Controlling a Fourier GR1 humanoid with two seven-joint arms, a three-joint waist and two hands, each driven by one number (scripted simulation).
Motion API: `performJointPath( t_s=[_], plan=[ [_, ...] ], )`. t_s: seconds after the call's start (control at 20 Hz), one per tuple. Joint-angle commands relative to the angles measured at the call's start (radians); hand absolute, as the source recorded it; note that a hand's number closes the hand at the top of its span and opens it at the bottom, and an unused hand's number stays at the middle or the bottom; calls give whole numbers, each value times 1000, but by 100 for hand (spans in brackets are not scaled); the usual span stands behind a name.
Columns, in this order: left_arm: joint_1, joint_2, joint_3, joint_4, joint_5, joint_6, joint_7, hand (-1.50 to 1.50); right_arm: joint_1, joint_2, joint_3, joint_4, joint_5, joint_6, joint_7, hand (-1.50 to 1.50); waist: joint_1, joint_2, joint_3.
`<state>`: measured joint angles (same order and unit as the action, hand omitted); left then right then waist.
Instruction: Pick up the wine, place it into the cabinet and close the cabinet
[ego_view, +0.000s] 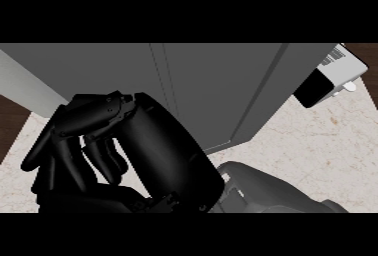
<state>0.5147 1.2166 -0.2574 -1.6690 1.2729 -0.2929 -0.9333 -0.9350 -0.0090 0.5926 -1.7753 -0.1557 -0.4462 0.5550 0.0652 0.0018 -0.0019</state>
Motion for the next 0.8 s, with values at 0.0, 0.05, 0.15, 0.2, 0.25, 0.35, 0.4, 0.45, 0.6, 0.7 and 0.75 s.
performJointPath(
  t_s=[0.0,0.05,0.15,0.2,0.25,0.35,0.4,0.45,0.6,0.7,0.75],
  plan=[
    [22,-15,33,15,-21,-81,-40,-150,-159,9,-135,184,-103,93,-33,150,-7,2,1],
    [71,32,75,-6,25,-114,-30,-150,-105,-4,-156,220,-122,170,-102,150,8,4,3],
    [41,-21,68,64,-27,-151,-38,-150,-213,9,-181,313,-153,160,-107,150,-4,3,0],
    [16,-29,67,-1,1,-77,-4,-150,-188,9,-179,377,-178,217,-179,150,-6,9,1],
    [44,-3,107,65,3,-163,-12,-150,-208,9,-186,384,-204,253,-149,150,-4,5,1],
    [46,0,112,51,14,-160,10,-150,-218,4,-225,393,-327,382,-54,150,1,6,1],
    [27,-31,91,3,-21,-102,3,-150,-206,9,-165,401,-370,424,-52,150,4,7,1],
    [20,-35,105,59,-17,-137,0,-150,-204,9,-153,458,-388,497,-56,150,20,18,-2],
    [14,-37,107,27,-6,-134,38,-150,-219,4,-134,521,-467,676,1,150,5,15,0],
    [32,-25,139,60,7,-156,50,-150,-220,3,-120,560,-513,760,33,150,-1,10,0],
    [30,-39,142,56,12,-164,55,-150,-238,9,-92,605,-536,751,9,150,7,9,0]
  ],
)
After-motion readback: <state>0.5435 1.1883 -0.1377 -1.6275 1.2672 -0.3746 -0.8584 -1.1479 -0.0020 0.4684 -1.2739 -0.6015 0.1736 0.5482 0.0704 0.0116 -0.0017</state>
